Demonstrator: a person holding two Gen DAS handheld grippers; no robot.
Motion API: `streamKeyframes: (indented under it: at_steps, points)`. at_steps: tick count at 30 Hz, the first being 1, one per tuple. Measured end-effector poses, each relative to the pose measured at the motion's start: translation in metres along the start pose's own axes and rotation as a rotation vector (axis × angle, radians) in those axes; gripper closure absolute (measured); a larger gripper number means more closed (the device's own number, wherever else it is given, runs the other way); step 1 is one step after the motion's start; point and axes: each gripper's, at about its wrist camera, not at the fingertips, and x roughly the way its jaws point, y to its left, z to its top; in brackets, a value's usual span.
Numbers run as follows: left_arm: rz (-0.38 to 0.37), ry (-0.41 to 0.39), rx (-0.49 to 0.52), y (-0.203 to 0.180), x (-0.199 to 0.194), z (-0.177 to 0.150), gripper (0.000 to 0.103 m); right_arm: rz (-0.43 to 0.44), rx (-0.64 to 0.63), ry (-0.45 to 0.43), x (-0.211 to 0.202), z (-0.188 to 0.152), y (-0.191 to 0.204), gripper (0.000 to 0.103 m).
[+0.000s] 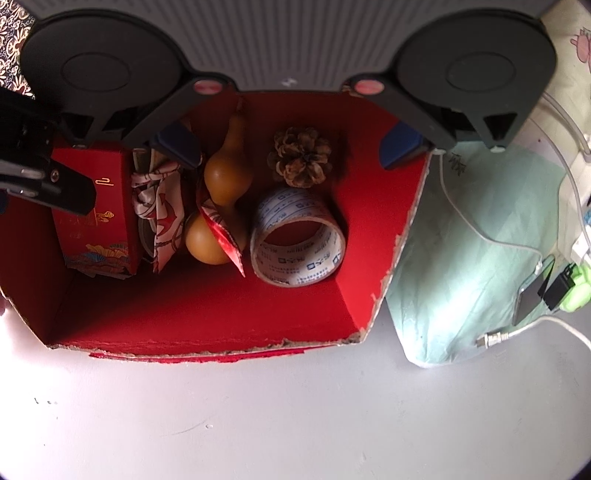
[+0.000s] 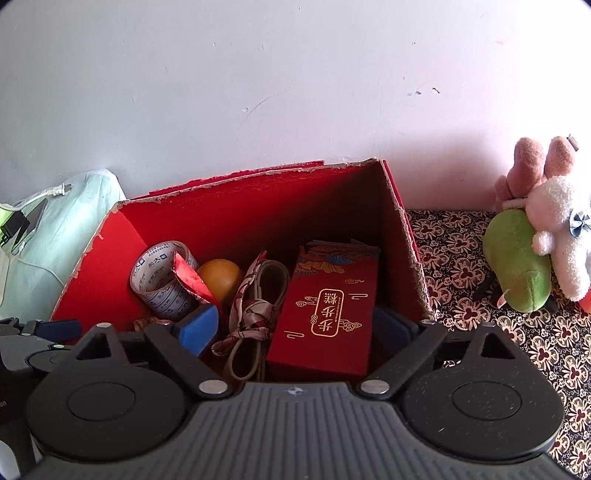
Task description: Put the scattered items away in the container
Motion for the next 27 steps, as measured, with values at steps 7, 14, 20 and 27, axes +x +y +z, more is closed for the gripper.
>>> streamKeyframes:
  at_steps: [7,14,20,27]
  points:
    - [-0.021,0.033,-0.013,0.0045,0.0066,0.0014,0.001,-0.011,-0.01,0.012,0.0026,0.0019,0.0014,0.011]
    - [-0.019,0.039,-0.017,0.0051,0.007,0.0005,0.001,-0.019,-0.013,0.009,0.0034,0.0006,0.0031,0.011]
    - [-0.019,0.043,-0.021,0.0057,0.0076,0.0005,0.001,-0.021,-0.014,0.004,0.0041,0.0004,0.0039,0.01]
    - [-0.029,0.031,-0.028,0.0069,0.0081,-0.0013,0.001,-0.033,-0.015,0.01,0.0039,0.0012,0.006,0.01]
